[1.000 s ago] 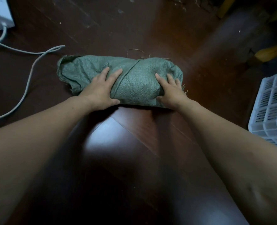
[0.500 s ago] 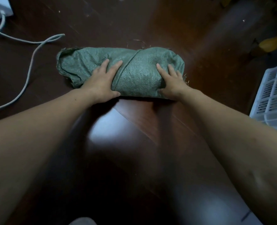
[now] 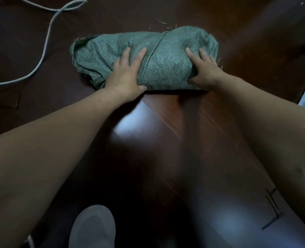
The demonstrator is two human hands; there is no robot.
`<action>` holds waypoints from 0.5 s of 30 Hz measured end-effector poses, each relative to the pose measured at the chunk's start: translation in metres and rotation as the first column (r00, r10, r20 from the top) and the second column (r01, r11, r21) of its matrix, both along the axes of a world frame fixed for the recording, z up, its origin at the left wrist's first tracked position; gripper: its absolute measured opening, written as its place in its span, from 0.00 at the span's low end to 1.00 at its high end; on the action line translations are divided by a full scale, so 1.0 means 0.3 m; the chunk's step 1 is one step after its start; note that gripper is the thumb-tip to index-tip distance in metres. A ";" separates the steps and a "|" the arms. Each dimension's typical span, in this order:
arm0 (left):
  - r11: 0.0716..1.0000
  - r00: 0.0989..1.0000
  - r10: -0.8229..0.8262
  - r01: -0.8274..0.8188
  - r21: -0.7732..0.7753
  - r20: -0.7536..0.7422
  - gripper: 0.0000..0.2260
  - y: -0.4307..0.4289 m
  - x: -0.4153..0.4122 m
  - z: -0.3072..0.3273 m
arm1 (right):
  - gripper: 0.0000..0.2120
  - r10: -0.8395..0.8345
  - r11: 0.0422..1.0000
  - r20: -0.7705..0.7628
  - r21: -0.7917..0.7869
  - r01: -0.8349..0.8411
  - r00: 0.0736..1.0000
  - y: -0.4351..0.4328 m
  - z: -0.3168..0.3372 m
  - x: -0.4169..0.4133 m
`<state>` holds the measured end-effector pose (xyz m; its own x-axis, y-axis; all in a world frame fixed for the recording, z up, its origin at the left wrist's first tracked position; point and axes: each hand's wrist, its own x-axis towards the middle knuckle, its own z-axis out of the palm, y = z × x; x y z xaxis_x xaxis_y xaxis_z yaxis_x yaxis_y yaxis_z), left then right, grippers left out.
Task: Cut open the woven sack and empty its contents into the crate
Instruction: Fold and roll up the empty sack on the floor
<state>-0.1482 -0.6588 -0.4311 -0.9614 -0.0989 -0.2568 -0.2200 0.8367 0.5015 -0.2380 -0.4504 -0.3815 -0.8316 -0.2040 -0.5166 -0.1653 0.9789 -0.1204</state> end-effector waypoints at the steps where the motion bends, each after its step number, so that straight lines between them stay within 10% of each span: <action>1: 1.000 1.000 0.011 -0.011 0.001 0.002 0.45 -0.001 0.004 -0.001 | 0.42 0.007 1.000 -0.001 -0.001 -0.007 1.000 -0.005 0.001 -0.002; 15: 0.996 0.996 0.084 -0.084 0.007 0.016 0.45 -0.030 0.053 0.005 | 0.42 0.065 0.998 -0.015 0.011 -0.064 0.998 -0.063 0.002 -0.010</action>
